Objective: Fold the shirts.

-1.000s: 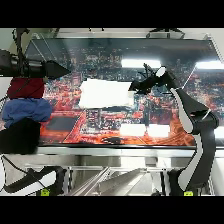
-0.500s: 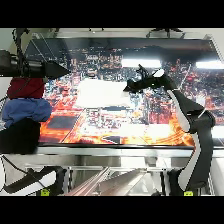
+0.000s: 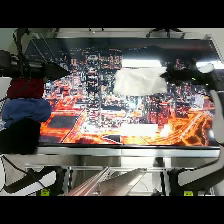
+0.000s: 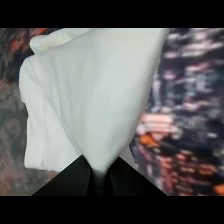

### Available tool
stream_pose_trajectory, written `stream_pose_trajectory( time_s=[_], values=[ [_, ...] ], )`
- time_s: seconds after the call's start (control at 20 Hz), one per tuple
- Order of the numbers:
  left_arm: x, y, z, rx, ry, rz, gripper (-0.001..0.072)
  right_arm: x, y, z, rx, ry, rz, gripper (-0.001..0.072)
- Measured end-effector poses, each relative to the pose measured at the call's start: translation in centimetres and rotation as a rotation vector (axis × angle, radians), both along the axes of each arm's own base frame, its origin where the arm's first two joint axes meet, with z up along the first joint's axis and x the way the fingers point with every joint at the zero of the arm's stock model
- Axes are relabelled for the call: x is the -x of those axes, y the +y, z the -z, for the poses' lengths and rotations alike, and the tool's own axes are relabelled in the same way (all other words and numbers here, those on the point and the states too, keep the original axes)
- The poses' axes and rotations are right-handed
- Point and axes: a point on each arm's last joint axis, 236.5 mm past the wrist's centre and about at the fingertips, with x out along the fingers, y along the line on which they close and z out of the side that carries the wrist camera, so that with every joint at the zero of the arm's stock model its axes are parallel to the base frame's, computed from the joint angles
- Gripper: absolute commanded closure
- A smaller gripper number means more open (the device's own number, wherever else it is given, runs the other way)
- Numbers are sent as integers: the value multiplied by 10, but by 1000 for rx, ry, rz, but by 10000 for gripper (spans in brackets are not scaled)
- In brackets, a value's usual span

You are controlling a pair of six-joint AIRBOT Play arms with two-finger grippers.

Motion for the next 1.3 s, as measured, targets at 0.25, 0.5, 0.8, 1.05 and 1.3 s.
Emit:
stream_pose_trajectory(
  time_s=[0.25,0.5,0.8,1.05,1.3],
  values=[
    [0,0,0,0,-1,0,691,121,-150,27,70,81,430,688],
    [-1,0,0,1,-3,-3,691,250,-218,52,152,98,823,687],
    [0,0,0,0,-1,0,691,312,-222,72,214,163,909,435],
    [2,-1,1,-1,4,6,691,327,-215,74,256,235,824,225],
    [1,0,0,0,2,3,691,327,-231,23,337,262,740,687]
  ],
)
